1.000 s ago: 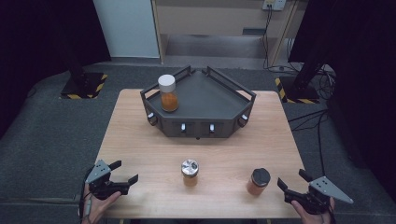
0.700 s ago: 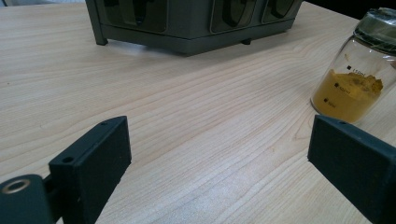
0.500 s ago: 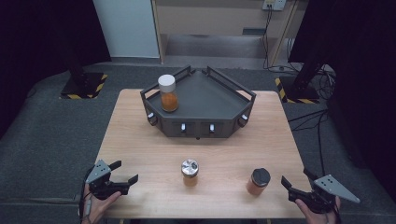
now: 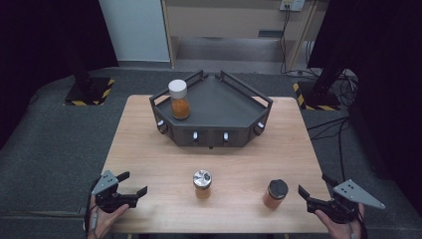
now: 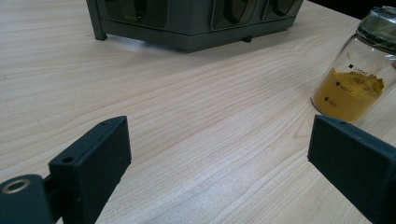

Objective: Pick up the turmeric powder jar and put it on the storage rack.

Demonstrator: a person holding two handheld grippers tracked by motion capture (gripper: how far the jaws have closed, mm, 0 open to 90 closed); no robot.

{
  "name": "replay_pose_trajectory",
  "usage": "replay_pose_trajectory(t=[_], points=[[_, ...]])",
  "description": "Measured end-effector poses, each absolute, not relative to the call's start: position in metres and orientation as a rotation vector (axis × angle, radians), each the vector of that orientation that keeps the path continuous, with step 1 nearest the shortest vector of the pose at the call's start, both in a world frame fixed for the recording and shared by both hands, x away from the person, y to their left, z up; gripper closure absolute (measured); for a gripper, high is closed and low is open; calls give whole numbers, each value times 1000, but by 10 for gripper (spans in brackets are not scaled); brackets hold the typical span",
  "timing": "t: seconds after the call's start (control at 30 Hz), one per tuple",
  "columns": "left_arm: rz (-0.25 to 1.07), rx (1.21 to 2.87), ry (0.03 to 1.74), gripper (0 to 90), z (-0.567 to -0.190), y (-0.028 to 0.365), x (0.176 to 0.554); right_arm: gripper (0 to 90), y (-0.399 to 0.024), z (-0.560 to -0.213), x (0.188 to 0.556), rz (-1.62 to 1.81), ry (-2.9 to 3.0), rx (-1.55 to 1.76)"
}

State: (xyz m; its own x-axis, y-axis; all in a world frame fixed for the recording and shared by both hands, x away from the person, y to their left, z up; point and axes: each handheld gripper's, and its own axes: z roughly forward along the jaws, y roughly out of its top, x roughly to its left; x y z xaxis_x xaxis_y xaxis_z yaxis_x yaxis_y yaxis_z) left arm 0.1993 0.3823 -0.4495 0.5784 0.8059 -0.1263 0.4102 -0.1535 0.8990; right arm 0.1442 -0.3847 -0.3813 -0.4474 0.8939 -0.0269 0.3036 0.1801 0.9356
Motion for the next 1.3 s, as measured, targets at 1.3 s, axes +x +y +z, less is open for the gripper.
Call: replay_pose_trajectory(t=[1.3], points=[[473,1776,1010,47,-449,382,199,84,-302,-345,215,1389,2192,830]])
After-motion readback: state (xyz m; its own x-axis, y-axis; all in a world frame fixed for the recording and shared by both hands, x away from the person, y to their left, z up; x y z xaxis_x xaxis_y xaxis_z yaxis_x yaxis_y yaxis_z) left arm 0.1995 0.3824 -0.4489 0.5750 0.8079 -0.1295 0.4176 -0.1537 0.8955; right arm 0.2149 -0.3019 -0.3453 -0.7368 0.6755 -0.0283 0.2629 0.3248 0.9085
